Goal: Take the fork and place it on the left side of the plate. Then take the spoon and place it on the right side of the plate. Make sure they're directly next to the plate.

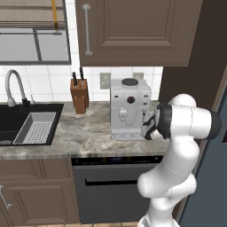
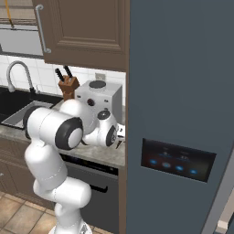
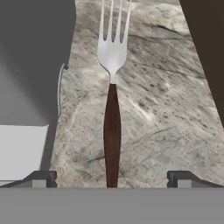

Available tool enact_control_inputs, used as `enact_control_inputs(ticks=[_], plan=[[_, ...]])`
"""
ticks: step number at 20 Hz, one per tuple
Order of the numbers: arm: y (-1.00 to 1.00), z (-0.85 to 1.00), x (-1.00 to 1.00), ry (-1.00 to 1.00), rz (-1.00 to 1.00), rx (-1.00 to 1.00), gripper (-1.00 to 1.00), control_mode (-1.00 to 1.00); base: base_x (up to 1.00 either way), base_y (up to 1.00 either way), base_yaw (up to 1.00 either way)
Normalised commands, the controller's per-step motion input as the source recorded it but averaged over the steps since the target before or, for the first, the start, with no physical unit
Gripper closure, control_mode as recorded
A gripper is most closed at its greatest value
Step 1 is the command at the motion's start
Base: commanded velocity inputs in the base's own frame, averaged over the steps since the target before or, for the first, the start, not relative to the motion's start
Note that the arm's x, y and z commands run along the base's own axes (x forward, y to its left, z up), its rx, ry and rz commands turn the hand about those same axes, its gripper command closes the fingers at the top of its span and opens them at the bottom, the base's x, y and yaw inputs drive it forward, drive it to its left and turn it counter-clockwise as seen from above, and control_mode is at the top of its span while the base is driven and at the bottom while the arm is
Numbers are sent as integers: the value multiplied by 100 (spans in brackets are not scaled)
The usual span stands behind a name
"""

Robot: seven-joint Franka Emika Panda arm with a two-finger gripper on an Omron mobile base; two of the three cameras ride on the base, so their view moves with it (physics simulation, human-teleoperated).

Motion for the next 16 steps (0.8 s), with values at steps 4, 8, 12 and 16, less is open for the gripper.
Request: enact_control_inputs(ticks=[4, 8, 12, 16], plan=[[0, -11, 14, 0, 0, 0, -100, -100, 0, 0, 0], [-3, -11, 11, 0, 0, 0, -100, -100, 0, 0, 0], [-5, -12, 10, 0, 1, 0, -100, -100, 0, 0, 0], [-8, -17, 5, 0, 1, 0, -100, -100, 0, 0, 0]])
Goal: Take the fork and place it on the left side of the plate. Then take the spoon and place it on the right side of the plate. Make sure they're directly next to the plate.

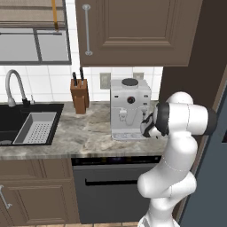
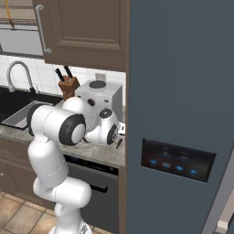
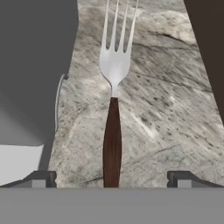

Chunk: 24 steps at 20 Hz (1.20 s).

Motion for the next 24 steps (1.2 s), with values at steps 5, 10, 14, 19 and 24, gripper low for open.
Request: enact_control_inputs(ticks=[5, 10, 14, 19, 24], plan=[[-10, -23, 1, 0, 1, 0, -100, -100, 0, 0, 0], [-6, -26, 1, 0, 1, 0, -100, -100, 0, 0, 0], [-3, -27, 4, 0, 1, 0, -100, -100, 0, 0, 0], [-3, -33, 5, 1, 1, 0, -100, -100, 0, 0, 0], [-2, -39, 5, 1, 2, 0, -100, -100, 0, 0, 0]])
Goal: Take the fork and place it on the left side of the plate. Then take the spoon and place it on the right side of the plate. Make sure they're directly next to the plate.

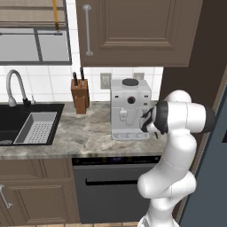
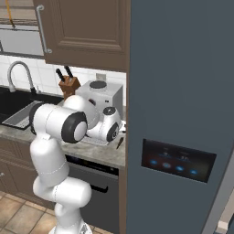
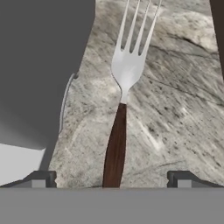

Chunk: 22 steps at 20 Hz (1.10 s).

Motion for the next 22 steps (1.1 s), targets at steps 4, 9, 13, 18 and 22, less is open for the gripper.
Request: enact_control_inputs(ticks=[4, 9, 13, 18, 22], plan=[[-7, -32, 2, 0, 5, 0, -100, -100, 0, 0, 0], [-19, -23, 0, 0, 11, 0, -100, -100, 0, 0, 0], [-19, -10, 0, 0, 11, 0, -100, -100, 0, 0, 0], [-9, -15, 0, 0, 9, 0, -100, -100, 0, 0, 0], [0, -19, 10, 3, 4, 0, -100, -100, 0, 0, 0]])
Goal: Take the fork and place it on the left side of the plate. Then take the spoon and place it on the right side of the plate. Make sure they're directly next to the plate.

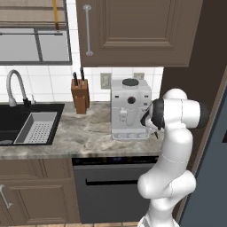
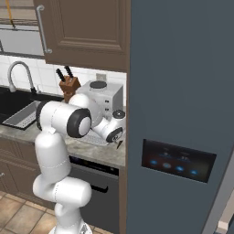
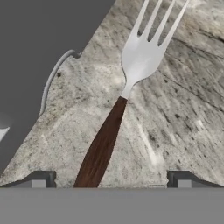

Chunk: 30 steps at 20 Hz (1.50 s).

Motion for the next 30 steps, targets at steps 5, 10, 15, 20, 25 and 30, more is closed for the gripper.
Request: enact_control_inputs(ticks=[5, 10, 15, 20, 25, 30], plan=[[0, -18, 21, 4, 2, 0, -100, -100, 0, 0, 0], [0, -20, 21, 3, 2, 0, -100, -100, 0, 0, 0], [6, -27, 21, 3, 1, 0, 100, -100, 0, 0, 0], [13, -39, 6, 4, 0, -2, 100, -100, 0, 0, 0], [8, -29, 0, 0, 2, 0, 100, -100, 0, 0, 0], [1, -14, -12, 0, 3, 0, 100, -100, 0, 0, 0]])
